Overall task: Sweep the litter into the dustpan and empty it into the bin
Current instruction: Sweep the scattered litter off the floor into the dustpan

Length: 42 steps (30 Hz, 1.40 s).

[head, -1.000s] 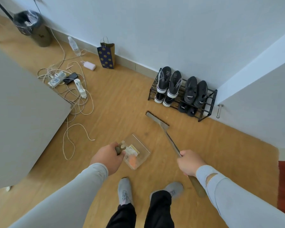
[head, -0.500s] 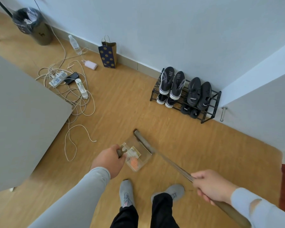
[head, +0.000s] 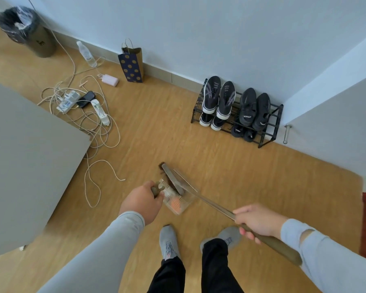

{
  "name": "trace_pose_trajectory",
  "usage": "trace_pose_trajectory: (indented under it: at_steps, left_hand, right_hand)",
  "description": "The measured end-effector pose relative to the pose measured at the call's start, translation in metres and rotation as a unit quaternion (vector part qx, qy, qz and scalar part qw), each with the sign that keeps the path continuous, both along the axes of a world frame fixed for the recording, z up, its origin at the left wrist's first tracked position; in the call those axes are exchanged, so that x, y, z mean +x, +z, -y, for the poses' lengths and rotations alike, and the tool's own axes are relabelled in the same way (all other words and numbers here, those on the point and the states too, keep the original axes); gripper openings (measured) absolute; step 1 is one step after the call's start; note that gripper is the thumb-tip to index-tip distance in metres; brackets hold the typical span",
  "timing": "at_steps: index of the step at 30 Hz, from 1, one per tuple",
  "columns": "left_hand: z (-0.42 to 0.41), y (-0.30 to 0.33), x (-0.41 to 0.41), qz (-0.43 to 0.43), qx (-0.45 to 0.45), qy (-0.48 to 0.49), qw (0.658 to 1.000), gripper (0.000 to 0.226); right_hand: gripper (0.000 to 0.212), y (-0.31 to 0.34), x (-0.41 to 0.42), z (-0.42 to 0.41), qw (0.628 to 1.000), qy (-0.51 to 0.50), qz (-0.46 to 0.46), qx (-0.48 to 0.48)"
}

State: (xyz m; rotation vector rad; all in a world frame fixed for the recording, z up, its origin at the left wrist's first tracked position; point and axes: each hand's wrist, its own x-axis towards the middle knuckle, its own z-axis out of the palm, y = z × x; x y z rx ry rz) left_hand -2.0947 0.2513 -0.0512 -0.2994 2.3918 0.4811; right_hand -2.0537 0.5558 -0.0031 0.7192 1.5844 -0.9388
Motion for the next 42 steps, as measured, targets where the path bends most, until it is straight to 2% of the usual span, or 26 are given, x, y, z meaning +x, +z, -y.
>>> trace_pose_trajectory:
  at_steps: [4,9,15,19,27,30,33,35,39,42]
  left_hand:
    - [0.001,0.004,0.008,-0.010,0.013,0.010,1.000,0.017]
    - [-0.013,0.023,0.027,-0.003,0.051,0.013,0.999,0.018]
    - [-0.061,0.046,0.034,0.021,0.054,-0.103,0.993,0.016]
    - [-0.104,0.043,0.030,0.019,0.051,-0.132,0.990,0.017]
    - [-0.187,0.009,0.035,0.021,0.031,-0.123,0.992,0.015]
    - [-0.196,0.005,0.047,0.011,0.013,-0.122,0.992,0.014]
    - [-0.196,0.003,0.057,0.003,0.000,-0.121,0.993,0.018]
    - [-0.198,0.003,0.059,0.005,0.003,-0.119,0.993,0.018]
    - [-0.200,0.008,0.055,0.003,0.009,-0.119,0.993,0.017]
    - [-0.197,0.009,0.056,0.004,0.010,-0.117,0.993,0.018]
  right_hand:
    - [0.054,0.034,0.037,-0.036,0.998,-0.061,-0.014,0.020]
    - [0.051,0.056,0.091,-0.058,0.984,-0.146,-0.058,0.079]
    - [0.031,0.053,0.126,-0.091,0.969,-0.157,-0.093,0.168]
    - [0.030,0.031,0.127,-0.127,0.965,-0.139,-0.095,0.201]
    - [0.029,-0.039,0.098,-0.173,0.972,-0.036,-0.106,0.206]
    - [0.023,-0.065,0.092,-0.165,0.973,0.020,-0.087,0.213]
    - [0.021,-0.078,0.111,-0.147,0.982,0.042,-0.063,0.176]
    - [0.016,-0.065,0.126,-0.145,0.990,0.049,-0.053,0.122]
    - [0.032,-0.004,0.134,-0.181,0.998,-0.038,-0.034,0.041]
    - [0.030,0.022,0.137,-0.192,0.994,-0.070,-0.068,0.049]
